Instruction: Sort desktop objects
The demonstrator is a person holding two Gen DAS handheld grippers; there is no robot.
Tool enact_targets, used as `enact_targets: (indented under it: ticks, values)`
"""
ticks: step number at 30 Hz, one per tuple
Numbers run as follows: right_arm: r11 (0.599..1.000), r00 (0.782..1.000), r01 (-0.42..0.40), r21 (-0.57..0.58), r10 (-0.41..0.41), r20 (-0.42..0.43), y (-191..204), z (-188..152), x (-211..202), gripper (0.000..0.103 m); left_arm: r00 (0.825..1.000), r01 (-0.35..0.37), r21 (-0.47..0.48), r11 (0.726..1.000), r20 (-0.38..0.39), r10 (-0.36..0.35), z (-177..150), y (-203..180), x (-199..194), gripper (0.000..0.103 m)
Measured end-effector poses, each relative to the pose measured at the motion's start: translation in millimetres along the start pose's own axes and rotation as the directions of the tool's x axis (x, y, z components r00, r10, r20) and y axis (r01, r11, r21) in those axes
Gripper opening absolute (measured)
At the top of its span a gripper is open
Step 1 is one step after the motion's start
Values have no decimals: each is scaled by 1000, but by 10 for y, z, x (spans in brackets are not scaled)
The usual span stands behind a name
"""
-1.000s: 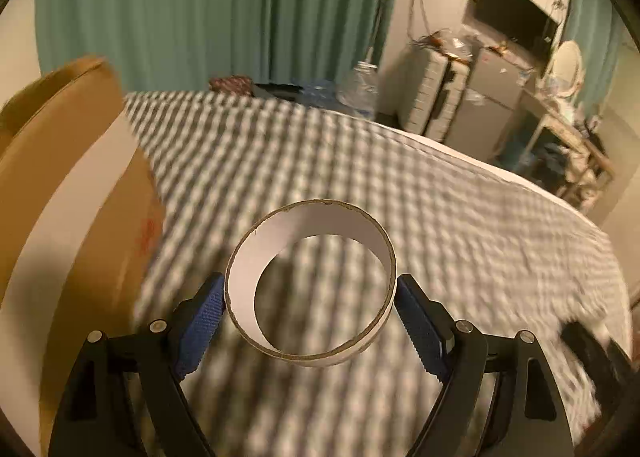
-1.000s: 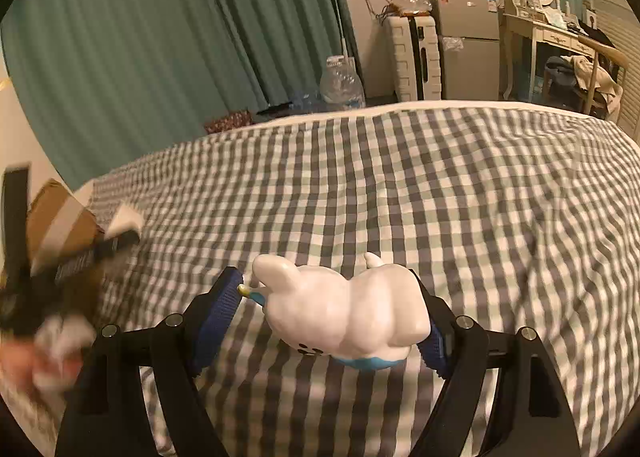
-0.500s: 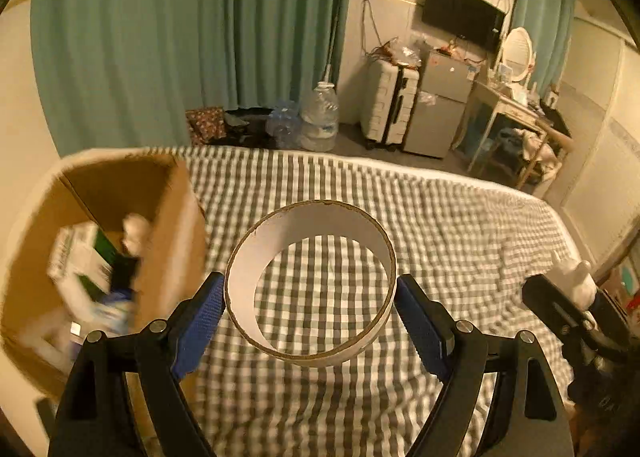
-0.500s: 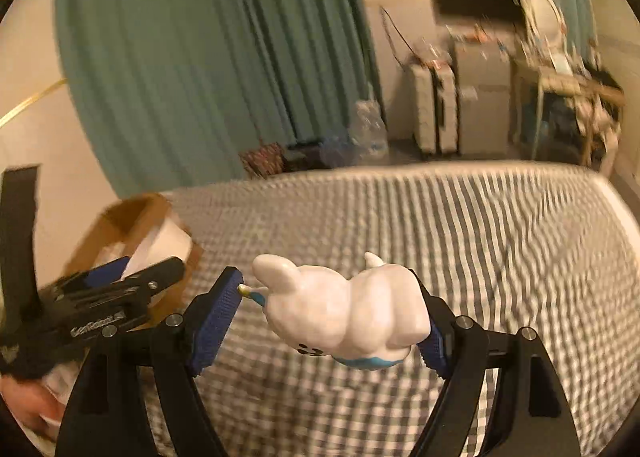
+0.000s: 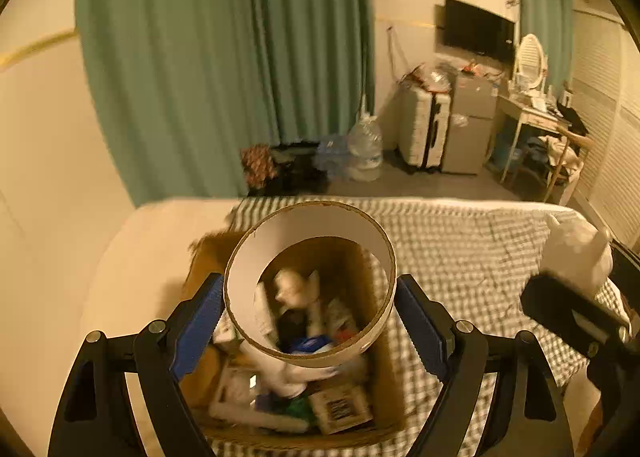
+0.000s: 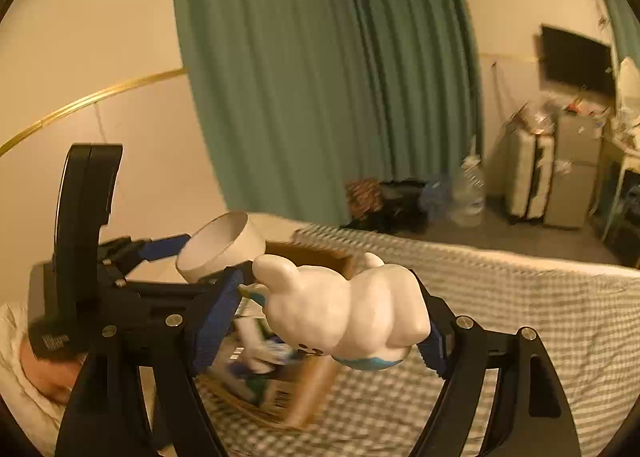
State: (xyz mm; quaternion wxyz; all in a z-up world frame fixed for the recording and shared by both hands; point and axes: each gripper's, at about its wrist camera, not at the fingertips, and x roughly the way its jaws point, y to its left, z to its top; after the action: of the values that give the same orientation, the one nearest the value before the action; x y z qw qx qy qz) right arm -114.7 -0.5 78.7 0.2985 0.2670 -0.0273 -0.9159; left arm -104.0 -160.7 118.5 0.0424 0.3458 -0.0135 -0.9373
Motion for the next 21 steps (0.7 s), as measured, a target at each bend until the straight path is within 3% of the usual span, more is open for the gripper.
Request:
enact_targets:
  ticks: [5, 7, 9, 10, 12, 17, 21]
  values:
    - [1000, 995, -21, 22, 24, -101, 237, -126, 603, 79, 998, -20, -20, 1000, -67, 18, -360, 459, 296, 87]
    - [999, 993, -22, 41, 27, -118, 265, -178, 779, 79, 994, -22, -68, 997, -111, 15, -424, 602, 452, 93]
    - [999, 993, 23, 31, -19, -113, 243, -207, 894, 86, 983, -54, -104, 993, -180, 35, -474, 708, 561, 103]
    - [998, 993, 50, 27, -47, -106, 230, -221, 929, 97, 980, -64, -109, 992, -197, 42, -493, 742, 582, 103]
    - [995, 991, 92, 37, -88, -102, 238, -241, 952, 103, 974, -68, -97, 993, -222, 45, -517, 759, 619, 103]
    - [987, 987, 153, 50, -151, -55, 175, -159, 677, 103, 985, -82, -63, 995, -157, 71, -463, 727, 420, 103]
    - [975, 975, 221, 27, -222, 29, 145, -39, 182, 103, 995, -74, -116, 991, -69, 66, -338, 682, 90, 103]
